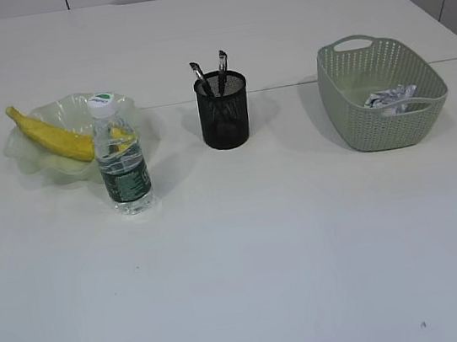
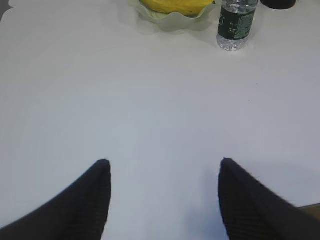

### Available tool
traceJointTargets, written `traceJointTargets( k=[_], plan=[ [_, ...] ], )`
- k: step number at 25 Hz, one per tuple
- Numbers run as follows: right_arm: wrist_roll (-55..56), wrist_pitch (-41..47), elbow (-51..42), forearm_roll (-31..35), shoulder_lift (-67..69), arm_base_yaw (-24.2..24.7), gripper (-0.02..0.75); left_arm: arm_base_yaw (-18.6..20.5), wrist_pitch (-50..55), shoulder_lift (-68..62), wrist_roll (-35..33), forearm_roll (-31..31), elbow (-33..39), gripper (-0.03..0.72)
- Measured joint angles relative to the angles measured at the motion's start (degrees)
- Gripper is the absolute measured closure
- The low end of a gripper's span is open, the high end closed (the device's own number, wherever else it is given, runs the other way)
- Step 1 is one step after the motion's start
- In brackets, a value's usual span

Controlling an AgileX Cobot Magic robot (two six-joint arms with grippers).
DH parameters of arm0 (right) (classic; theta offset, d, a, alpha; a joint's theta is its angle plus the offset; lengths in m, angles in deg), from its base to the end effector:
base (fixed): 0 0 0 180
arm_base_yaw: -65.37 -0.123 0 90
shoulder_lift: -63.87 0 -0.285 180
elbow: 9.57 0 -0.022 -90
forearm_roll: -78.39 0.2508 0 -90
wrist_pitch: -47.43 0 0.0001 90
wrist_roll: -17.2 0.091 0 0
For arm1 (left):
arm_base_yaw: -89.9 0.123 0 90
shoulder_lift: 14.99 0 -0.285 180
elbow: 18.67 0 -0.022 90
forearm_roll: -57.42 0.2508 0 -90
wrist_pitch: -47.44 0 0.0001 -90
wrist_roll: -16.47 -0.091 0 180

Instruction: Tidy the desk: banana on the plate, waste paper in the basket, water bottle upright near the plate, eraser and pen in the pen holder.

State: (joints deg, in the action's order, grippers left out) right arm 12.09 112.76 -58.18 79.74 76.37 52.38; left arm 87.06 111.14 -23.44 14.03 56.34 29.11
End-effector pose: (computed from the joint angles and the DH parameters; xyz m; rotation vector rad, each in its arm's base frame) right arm 0.0033 0.0028 0.2710 -0.3485 2.1809 0.1056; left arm -0.0069 -0.0012 0.2771 0.0979 2.0908 -0.0270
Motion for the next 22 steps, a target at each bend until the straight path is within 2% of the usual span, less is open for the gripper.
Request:
traceJointTargets(
  k=[4,10,18,22],
  plan=[
    [0.0,0.0,0.0,0.0,-0.23,1.32,0.442,0.0,0.0,0.0,0.0,0.08,0.0,0.218],
    [0.09,0.0,0.0,0.11,-3.49,7.57,0.442,0.0,0.0,0.0,0.11,-1.86,0.0,0.218],
    [0.09,0.0,0.0,0.21,-5.63,11.48,0.442,0.0,0.0,0.0,1.33,1.08,0.0,0.215],
    [0.09,0.0,0.0,0.21,-5.63,13.29,0.442,0.0,-0.11,0.0,1.45,1.08,0.0,0.143]
  ],
)
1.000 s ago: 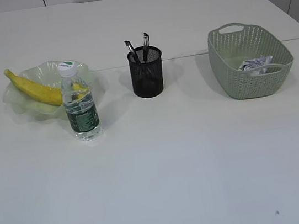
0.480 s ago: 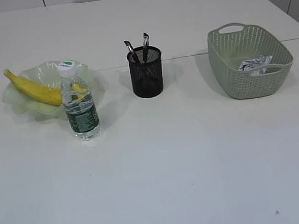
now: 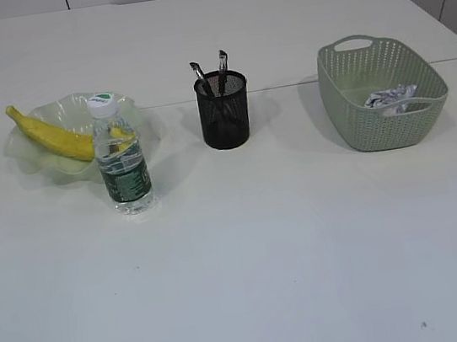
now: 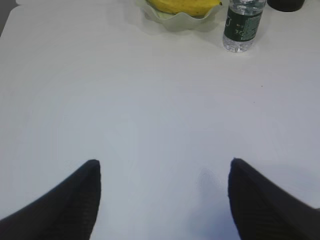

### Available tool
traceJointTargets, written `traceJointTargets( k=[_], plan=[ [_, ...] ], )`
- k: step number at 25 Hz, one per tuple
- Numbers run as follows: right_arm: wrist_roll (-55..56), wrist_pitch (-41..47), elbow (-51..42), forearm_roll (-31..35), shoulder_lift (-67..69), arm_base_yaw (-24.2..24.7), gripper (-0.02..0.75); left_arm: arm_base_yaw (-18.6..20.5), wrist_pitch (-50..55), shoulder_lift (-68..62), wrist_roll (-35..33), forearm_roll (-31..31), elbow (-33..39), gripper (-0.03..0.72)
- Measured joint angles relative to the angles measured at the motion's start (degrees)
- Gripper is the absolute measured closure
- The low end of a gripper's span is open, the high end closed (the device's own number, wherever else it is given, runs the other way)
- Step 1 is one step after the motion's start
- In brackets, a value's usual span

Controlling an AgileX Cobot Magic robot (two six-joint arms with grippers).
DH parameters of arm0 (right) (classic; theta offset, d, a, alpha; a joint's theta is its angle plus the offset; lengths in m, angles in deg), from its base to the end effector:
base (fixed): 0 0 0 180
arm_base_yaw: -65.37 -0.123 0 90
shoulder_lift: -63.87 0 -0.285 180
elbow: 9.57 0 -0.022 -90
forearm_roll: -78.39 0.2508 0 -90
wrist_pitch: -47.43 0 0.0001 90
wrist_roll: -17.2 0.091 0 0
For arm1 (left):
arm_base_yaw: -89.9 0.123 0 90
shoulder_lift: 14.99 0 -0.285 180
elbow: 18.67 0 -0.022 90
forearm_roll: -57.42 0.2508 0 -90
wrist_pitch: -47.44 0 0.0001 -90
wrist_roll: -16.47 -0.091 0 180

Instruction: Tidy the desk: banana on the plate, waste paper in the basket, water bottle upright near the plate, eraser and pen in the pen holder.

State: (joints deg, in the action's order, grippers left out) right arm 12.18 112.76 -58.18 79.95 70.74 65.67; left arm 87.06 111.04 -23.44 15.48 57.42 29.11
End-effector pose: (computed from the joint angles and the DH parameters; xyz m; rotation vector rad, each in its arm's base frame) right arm -0.0107 0.0023 0.2707 -0.0896 2.1064 -0.0227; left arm -0.0067 0.0003 0.2772 0.0699 2.0903 -0.0196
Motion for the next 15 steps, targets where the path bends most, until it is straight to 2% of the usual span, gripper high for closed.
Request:
traceJointTargets(
  k=[4,15],
  plan=[
    [0.04,0.0,0.0,0.0,0.0,0.64,0.442,0.0,0.0,0.0,0.0,0.0,0.0,0.103],
    [0.13,0.0,0.0,0.22,0.0,0.64,0.442,0.0,0.0,0.0,0.0,-2.86,0.0,0.119]
  ],
)
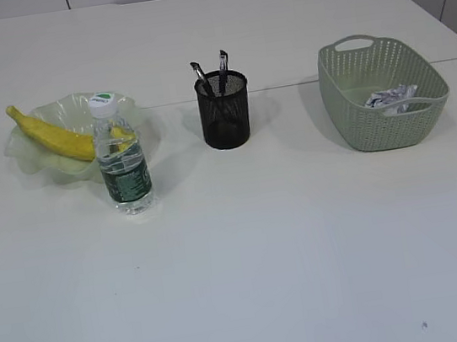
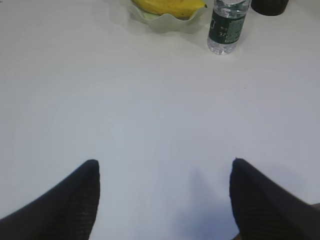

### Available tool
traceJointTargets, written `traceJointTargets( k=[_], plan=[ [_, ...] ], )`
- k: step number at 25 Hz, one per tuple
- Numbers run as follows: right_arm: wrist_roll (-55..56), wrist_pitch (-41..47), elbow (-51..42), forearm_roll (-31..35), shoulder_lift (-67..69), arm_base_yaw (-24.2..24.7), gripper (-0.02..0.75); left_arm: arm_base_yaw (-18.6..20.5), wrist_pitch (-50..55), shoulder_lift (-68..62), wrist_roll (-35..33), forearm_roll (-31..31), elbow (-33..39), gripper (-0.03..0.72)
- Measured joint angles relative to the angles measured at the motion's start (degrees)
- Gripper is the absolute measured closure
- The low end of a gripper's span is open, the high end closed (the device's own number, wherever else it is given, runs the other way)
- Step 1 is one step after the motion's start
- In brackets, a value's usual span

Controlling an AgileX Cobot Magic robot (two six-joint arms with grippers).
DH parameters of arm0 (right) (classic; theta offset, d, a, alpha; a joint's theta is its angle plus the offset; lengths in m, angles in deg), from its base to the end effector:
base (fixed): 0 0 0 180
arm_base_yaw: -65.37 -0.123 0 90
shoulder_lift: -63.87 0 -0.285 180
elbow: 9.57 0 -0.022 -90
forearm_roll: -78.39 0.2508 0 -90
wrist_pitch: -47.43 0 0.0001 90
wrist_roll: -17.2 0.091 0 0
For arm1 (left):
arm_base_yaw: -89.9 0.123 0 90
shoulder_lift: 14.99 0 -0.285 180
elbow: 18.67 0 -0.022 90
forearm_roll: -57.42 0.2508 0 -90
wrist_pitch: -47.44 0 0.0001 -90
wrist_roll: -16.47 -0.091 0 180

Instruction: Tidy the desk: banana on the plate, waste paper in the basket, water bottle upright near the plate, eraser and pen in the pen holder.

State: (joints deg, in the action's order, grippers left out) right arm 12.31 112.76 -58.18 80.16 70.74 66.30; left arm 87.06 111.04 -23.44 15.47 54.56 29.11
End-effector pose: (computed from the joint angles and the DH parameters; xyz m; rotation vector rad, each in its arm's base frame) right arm -0.0107 0.0027 0.2707 -0.0761 2.1068 -0.0235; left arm -0.0070 -0.0037 0.2773 0.0739 2.0900 -0.0797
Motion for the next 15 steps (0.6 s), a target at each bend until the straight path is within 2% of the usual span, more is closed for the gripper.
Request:
traceJointTargets(
  k=[15],
  plan=[
    [-0.64,0.0,0.0,-0.46,0.0,0.0,0.442,0.0,0.0,0.0,0.02,0.0,0.0,0.119]
  ],
)
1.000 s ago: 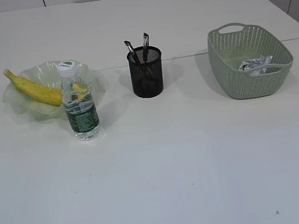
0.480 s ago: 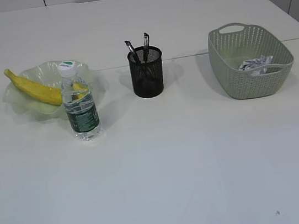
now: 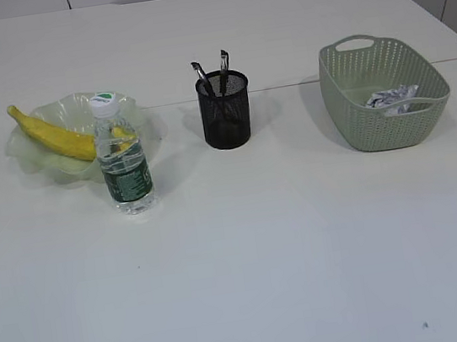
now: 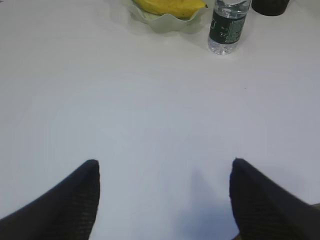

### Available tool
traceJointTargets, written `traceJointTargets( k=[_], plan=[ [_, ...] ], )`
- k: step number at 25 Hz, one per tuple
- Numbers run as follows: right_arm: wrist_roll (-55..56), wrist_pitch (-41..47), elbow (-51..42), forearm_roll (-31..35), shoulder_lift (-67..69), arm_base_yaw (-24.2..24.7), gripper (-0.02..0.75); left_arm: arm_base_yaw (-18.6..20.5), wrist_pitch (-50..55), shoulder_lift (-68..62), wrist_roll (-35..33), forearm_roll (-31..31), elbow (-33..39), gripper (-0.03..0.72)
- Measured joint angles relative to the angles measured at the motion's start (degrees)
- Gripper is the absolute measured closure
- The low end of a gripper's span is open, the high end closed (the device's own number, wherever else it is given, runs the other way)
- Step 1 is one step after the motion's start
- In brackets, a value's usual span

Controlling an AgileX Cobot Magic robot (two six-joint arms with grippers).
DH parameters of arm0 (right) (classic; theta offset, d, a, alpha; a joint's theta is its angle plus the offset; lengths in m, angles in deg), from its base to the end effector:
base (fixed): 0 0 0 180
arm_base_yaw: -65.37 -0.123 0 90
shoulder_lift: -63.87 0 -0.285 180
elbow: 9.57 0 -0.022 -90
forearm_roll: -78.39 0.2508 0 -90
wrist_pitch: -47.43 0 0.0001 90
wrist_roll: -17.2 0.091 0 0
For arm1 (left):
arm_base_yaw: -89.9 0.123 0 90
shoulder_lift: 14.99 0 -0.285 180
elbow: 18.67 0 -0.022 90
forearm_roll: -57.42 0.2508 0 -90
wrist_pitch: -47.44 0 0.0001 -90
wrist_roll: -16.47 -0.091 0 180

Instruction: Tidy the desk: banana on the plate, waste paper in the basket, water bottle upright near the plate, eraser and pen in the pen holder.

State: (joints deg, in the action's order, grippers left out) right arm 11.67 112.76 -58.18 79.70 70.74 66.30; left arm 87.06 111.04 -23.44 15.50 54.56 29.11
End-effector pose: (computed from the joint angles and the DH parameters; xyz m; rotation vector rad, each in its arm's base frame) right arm -0.0107 0.0021 0.2707 -0.0870 2.1068 -0.0399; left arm -0.0070 -0.0037 0.2773 0.0734 2.0901 -0.0800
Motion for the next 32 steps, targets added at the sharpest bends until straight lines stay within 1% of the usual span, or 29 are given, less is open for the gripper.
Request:
traceJointTargets(
  k=[4,9,32],
  plan=[
    [-0.45,0.0,0.0,0.0,0.0,0.0,0.442,0.83,0.0,0.0,0.0,0.0,0.0,0.119],
    [-0.48,0.0,0.0,0.0,0.0,0.0,0.442,3.74,0.0,0.24,0.1,0.0,0.0,0.12],
    [-0.61,0.12,0.0,0.0,0.0,0.0,0.442,3.89,-0.1,0.28,0.1,-0.04,0.03,0.12]
  ],
)
